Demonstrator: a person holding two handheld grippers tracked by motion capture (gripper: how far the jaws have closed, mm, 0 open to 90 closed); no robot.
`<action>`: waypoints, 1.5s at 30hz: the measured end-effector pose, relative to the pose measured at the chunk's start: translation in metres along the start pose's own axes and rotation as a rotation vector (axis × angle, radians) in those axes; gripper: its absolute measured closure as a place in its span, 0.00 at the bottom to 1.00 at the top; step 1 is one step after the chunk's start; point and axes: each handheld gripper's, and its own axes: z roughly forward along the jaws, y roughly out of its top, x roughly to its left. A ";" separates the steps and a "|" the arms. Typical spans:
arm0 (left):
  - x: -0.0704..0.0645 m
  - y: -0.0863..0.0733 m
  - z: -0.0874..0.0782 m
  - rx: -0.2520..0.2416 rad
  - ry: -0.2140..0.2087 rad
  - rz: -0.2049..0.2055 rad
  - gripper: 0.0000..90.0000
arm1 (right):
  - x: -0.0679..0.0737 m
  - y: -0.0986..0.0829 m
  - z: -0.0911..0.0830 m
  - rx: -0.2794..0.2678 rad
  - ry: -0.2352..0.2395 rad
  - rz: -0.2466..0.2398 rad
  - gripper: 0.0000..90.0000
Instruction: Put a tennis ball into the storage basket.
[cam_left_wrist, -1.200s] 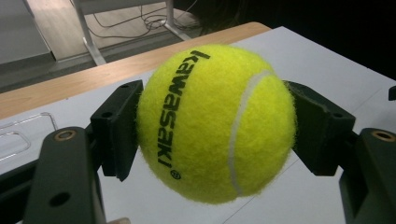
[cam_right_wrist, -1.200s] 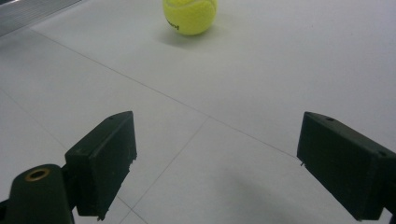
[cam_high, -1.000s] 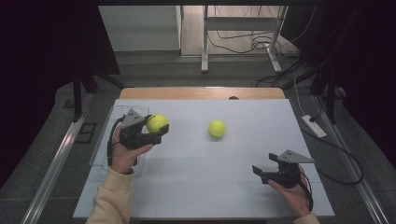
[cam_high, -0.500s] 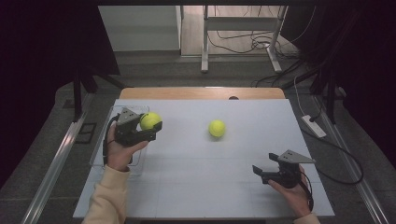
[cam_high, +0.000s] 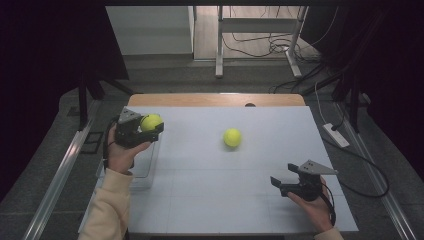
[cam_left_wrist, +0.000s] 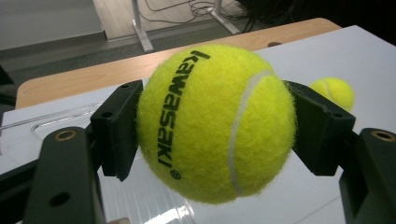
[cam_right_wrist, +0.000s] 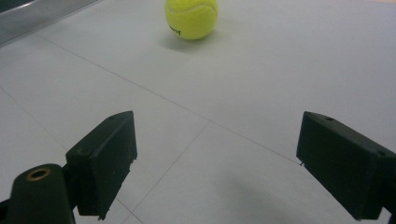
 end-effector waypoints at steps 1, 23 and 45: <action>0.002 0.000 0.001 0.004 0.007 -0.003 0.30 | 0.000 0.000 0.000 0.000 0.002 0.001 0.14; 0.034 0.003 0.014 0.049 0.087 -0.031 0.30 | 0.000 0.000 0.002 0.002 -0.001 0.002 0.14; 0.065 0.006 0.019 0.097 0.170 -0.056 0.30 | -0.001 0.000 0.003 0.005 -0.007 -0.002 0.14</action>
